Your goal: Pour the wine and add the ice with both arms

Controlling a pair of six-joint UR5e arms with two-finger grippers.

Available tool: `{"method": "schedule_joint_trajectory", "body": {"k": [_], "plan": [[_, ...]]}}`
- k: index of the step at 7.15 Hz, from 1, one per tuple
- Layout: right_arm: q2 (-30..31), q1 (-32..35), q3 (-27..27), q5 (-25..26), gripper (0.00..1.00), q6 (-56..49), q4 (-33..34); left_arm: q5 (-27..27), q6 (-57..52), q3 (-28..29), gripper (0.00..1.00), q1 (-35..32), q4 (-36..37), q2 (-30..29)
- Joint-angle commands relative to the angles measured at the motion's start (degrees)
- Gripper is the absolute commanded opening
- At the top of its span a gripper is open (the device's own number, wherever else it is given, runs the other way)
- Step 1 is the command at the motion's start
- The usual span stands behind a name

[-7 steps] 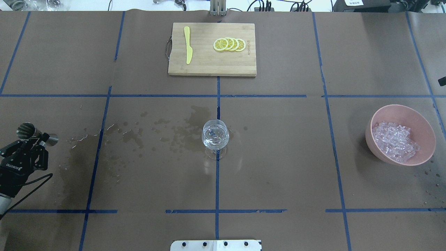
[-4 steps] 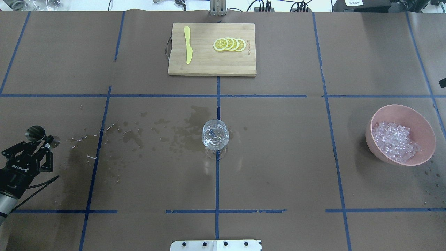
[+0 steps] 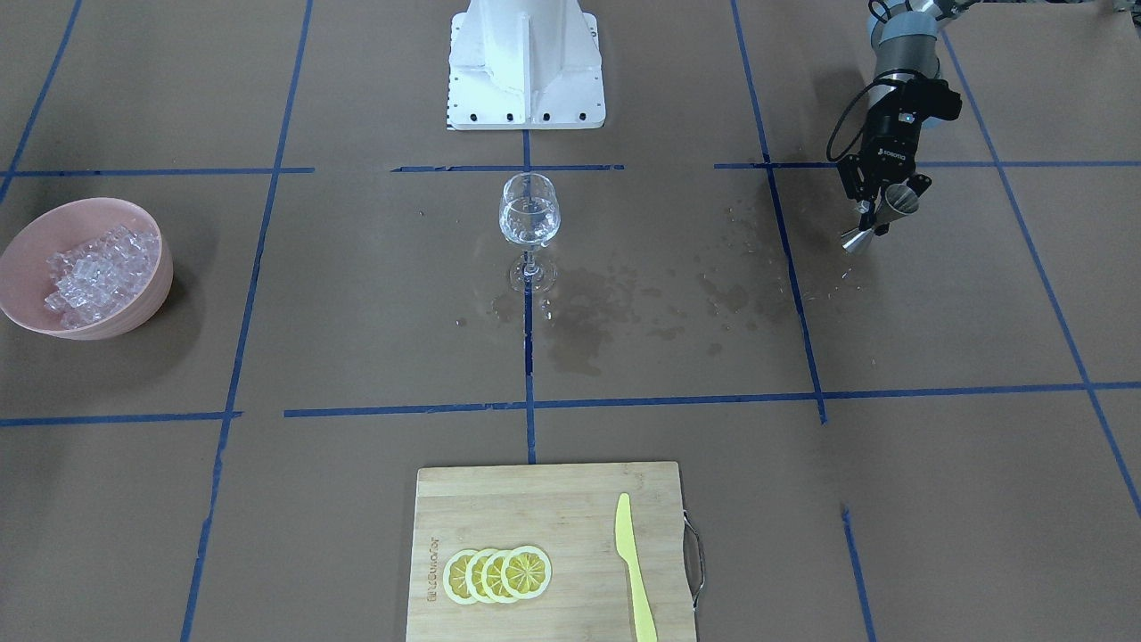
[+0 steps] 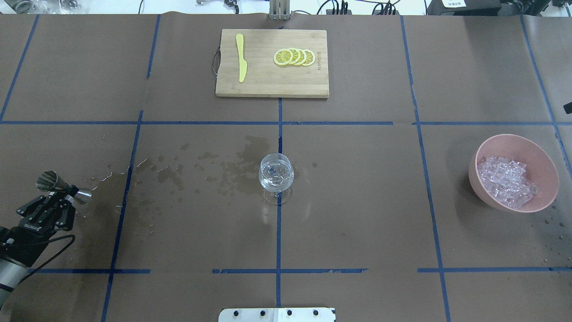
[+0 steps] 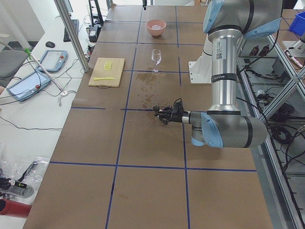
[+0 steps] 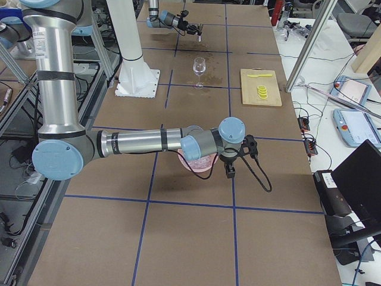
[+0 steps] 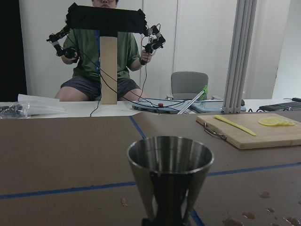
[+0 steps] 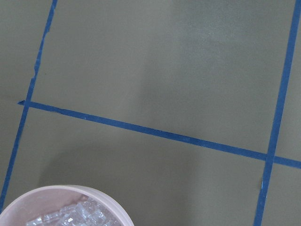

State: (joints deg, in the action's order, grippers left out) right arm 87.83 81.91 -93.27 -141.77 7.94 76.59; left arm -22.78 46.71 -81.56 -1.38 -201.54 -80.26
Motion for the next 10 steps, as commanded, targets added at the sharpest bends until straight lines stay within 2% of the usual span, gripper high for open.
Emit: {"method": "schedule_joint_trajectory", "body": {"k": [1,2,5,10], "plan": [[-0.03,0.0,-0.24,0.0,1.0,0.15,0.05,4.58,1.62,0.27,0.0,1.98,3.42,-0.07],[-0.03,0.0,-0.33,-0.09,1.0,0.15,0.05,7.29,1.63,0.26,0.0,2.43,4.04,-0.07],[-0.03,0.0,-0.33,-0.09,1.0,0.33,-0.04,7.23,1.37,0.09,0.0,3.84,5.27,-0.16],[0.06,0.0,-0.33,-0.09,1.0,0.41,0.05,2.49,1.54,0.18,0.0,3.93,6.33,-0.16]]}}
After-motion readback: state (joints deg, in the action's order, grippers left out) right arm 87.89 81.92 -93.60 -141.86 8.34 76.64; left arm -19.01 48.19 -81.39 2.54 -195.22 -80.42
